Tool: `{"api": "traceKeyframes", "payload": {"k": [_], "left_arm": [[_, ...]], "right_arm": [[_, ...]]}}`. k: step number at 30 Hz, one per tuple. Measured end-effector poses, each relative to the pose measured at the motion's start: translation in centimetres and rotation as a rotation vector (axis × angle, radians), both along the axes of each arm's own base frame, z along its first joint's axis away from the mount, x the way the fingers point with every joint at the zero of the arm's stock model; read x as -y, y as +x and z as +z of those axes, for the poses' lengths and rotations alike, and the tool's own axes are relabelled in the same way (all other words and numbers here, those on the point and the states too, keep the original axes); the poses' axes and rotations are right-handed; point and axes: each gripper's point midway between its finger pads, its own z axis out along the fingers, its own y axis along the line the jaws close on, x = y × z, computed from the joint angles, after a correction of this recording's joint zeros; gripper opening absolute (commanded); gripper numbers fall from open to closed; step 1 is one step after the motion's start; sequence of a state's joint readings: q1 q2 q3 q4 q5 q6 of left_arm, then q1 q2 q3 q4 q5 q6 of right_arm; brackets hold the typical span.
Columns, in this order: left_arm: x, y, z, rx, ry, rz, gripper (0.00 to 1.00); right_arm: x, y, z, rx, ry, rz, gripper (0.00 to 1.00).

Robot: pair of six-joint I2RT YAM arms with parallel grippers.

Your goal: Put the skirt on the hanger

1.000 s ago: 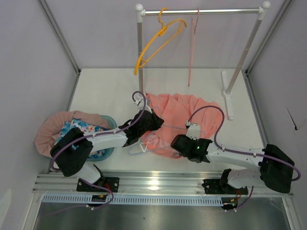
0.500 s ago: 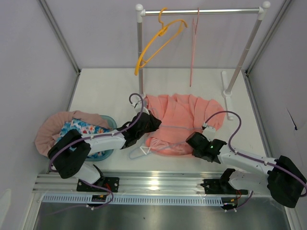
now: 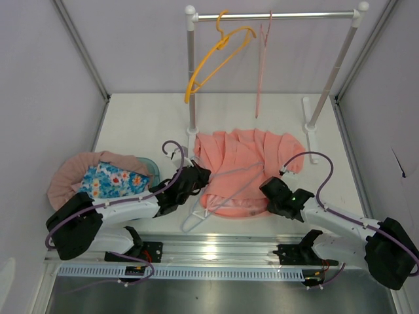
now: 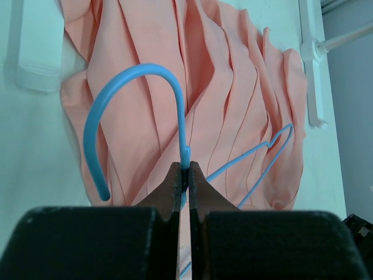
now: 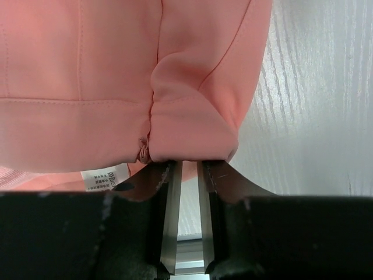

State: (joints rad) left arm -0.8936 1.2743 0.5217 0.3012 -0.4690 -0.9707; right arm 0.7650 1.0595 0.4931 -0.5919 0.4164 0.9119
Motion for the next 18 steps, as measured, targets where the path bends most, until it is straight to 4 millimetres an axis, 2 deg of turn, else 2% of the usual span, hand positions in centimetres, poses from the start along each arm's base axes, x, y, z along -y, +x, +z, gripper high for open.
{"api": "traceKeyframes", "payload": {"k": [3,4,11,14,18], "left_arm": [[0.5,-0.6,-0.1,0.007,0.009,-0.008,0.00],[0.8,-0.9,-0.2,0.008,0.012,-0.015,0.00],[1.4,-1.5,-1.3,-0.008,0.031,-0.021,0.00],[1.5,-1.5,-1.3,-0.008,0.029,-0.020,0.00],[1.5,-1.5,-1.3,-0.008,0.027,-0.020,0.00]], "right_arm": [[-0.5,-0.3,0.1,0.003,-0.002,0.032,0.38],[-0.8,-0.5,0.2,0.006,0.001,0.046,0.39],[-2.9,-1.0,2.5,0.056,0.018,0.119,0.39],[-2.8,-0.7,2.8,0.067,0.009,0.107,0.37],[-2.1,-0.8,2.1,0.044,-0.037,0.093,0.36]]}}
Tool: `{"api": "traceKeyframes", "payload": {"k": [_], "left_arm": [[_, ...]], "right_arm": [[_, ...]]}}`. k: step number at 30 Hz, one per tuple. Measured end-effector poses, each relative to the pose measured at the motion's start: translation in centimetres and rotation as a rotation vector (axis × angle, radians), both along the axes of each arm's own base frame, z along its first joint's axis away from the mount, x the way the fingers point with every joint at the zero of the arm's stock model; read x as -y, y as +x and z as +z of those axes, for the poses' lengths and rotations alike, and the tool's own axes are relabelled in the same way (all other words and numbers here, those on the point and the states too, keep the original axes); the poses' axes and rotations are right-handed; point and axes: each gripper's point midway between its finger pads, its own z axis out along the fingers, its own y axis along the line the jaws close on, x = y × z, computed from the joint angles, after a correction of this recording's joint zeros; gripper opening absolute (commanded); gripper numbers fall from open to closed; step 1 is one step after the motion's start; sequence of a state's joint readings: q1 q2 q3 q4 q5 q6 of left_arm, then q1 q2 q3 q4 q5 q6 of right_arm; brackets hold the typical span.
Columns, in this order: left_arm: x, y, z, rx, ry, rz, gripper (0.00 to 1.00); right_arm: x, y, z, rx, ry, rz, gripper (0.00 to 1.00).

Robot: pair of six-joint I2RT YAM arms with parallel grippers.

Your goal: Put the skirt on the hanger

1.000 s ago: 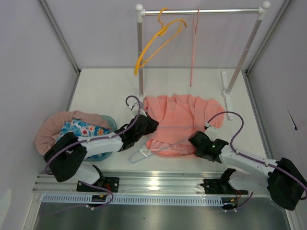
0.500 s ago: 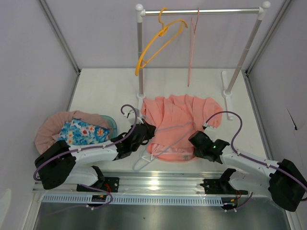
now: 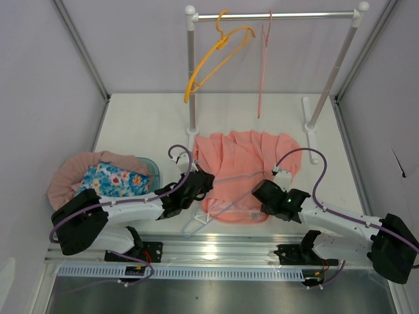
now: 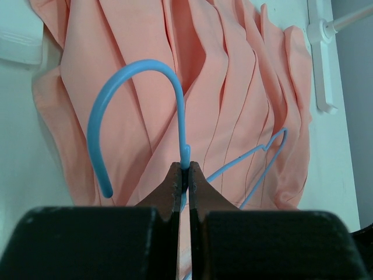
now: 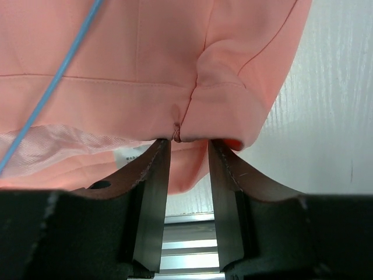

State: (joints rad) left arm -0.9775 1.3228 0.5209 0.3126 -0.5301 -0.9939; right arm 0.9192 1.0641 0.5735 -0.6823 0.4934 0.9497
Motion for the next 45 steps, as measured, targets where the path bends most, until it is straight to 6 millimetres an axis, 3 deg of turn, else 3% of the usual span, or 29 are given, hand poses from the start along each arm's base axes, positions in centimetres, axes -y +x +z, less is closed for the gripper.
{"api": "traceKeyframes", "payload": {"k": [5,13,16,21,29,45], "left_arm": [[0.1,0.0,-0.2,-0.002,0.002,-0.001,0.00],[0.2,0.1,-1.0,-0.012,0.016,-0.001,0.00],[0.2,0.1,-0.9,-0.011,0.014,-0.001,0.00],[0.3,0.1,-0.8,-0.010,0.013,-0.001,0.00],[0.3,0.1,-0.8,-0.010,0.013,-0.002,0.00],[0.9,0.2,-0.5,-0.008,0.003,-0.013,0.00]], "right_arm": [[-0.5,-0.3,0.0,0.003,-0.001,0.019,0.36],[-4.6,-2.0,1.2,0.031,0.013,0.113,0.35],[-4.8,-2.5,0.6,0.019,-0.006,0.111,0.35],[-3.7,-2.6,-0.2,0.008,-0.024,0.073,0.33],[0.8,-1.9,-1.9,-0.011,-0.063,-0.043,0.31],[2.5,-0.1,-1.6,0.008,-0.058,-0.122,0.44]]}}
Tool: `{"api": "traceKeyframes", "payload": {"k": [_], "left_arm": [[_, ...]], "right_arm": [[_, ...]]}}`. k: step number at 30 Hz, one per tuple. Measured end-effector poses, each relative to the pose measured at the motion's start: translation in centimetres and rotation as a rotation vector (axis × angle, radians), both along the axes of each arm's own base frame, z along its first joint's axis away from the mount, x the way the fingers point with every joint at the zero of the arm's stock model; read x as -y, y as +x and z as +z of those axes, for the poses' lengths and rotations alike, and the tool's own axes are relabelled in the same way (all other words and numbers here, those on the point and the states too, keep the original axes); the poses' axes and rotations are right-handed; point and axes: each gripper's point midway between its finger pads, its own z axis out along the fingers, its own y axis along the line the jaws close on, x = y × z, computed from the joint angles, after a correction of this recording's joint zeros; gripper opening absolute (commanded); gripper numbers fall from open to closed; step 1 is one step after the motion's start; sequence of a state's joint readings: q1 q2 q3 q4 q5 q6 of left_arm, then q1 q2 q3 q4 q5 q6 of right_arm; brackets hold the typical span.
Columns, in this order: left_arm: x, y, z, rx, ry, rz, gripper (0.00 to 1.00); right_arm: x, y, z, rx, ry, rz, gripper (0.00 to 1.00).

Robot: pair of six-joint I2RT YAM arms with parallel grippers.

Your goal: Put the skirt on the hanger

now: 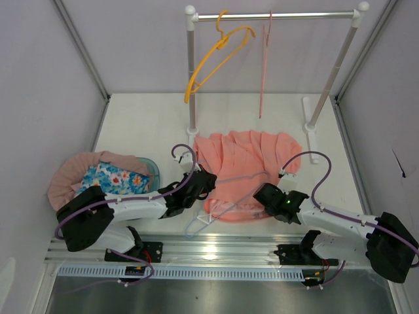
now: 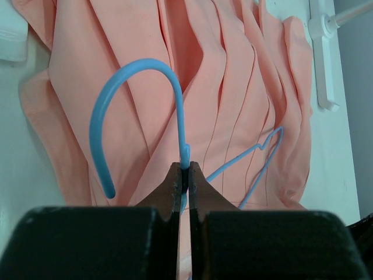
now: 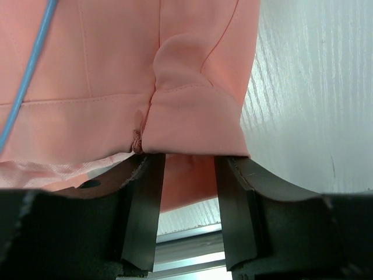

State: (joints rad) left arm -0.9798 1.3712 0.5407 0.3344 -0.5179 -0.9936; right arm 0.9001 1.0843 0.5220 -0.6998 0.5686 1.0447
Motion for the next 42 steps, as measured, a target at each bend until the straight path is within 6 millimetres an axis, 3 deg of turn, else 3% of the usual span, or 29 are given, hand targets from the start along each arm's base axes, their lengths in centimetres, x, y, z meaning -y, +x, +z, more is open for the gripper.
{"api": "traceKeyframes", "payload": {"k": [3,5,20,24,26,30,35,42], "left_arm": [[0.0,0.0,-0.1,-0.001,0.001,-0.001,0.00],[0.0,0.0,-0.1,-0.001,0.001,-0.001,0.00],[0.2,0.1,0.1,0.004,-0.008,-0.002,0.00],[0.3,0.1,0.2,0.008,-0.015,-0.005,0.00],[0.3,0.1,0.2,0.009,-0.014,-0.006,0.00],[0.5,0.2,0.4,0.017,-0.016,-0.012,0.00],[0.8,0.2,0.7,0.034,-0.017,-0.033,0.00],[1.1,0.3,1.3,0.061,-0.016,-0.055,0.00]], "right_arm": [[0.0,0.4,0.0,0.010,-0.001,-0.005,0.32],[0.0,0.7,0.0,0.019,-0.003,-0.010,0.29],[0.7,1.3,-0.8,0.010,-0.059,-0.029,0.23],[0.8,1.4,-0.8,0.007,-0.071,-0.026,0.00],[0.7,1.4,-0.7,0.005,-0.076,-0.023,0.00],[-0.2,2.0,0.8,0.023,-0.049,-0.001,0.00],[-2.2,3.0,4.5,0.085,0.060,0.051,0.00],[-4.1,2.6,7.6,0.116,0.196,0.136,0.00]]}}
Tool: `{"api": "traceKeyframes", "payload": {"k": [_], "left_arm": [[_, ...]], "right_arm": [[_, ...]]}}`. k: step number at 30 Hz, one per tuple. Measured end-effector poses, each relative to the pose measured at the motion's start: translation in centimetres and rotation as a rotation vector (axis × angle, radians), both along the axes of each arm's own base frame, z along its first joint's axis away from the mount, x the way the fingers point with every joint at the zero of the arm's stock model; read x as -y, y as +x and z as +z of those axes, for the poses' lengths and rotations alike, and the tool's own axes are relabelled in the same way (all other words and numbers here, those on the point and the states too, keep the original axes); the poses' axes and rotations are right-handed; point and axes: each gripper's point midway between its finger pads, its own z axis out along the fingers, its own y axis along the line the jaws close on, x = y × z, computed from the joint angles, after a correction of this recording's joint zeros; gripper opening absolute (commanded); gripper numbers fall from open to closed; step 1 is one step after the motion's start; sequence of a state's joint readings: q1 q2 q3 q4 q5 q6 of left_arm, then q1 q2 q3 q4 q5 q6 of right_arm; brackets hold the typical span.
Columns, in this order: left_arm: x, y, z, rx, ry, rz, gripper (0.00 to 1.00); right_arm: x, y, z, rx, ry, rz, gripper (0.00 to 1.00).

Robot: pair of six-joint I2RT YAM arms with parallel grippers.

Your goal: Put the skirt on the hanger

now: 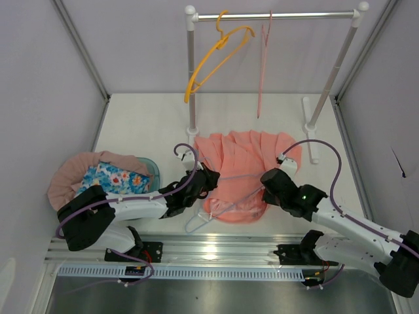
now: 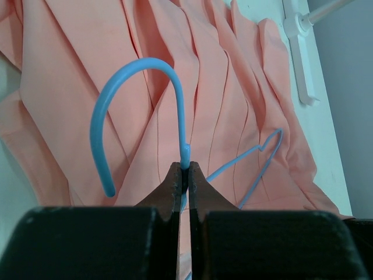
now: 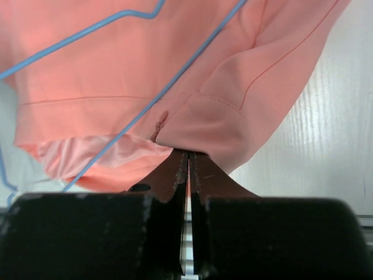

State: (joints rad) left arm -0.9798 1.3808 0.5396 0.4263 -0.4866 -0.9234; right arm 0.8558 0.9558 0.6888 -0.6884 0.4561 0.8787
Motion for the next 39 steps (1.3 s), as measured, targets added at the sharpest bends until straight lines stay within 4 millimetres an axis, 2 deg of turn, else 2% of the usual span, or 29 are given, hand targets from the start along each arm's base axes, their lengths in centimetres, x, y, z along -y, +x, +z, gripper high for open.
{"api": "traceKeyframes", "payload": {"k": [6,11,17,23,26,32,39], "left_arm": [[0.1,0.0,0.2,0.019,0.006,-0.011,0.00],[-0.3,-0.4,0.1,0.034,0.011,-0.029,0.00],[-1.2,-0.9,1.5,0.080,-0.015,-0.042,0.00],[-2.1,-1.5,3.2,0.129,-0.047,-0.047,0.00],[-2.5,-1.7,4.2,0.158,-0.064,-0.050,0.00],[-3.2,-2.1,5.9,0.215,-0.074,-0.062,0.00],[-2.1,-4.0,5.1,0.220,-0.025,-0.137,0.00]], "right_arm": [[-0.5,-0.2,1.6,0.018,0.091,0.039,0.00],[1.0,1.8,1.9,0.011,0.163,-0.032,0.00],[3.6,3.6,0.1,-0.045,0.256,-0.132,0.00],[5.3,3.9,-2.7,-0.127,0.341,-0.186,0.00],[5.6,3.7,-3.8,-0.157,0.360,-0.195,0.00],[5.3,3.8,-4.6,-0.165,0.390,-0.178,0.00],[5.5,4.2,-4.8,-0.154,0.422,-0.186,0.00]]}}
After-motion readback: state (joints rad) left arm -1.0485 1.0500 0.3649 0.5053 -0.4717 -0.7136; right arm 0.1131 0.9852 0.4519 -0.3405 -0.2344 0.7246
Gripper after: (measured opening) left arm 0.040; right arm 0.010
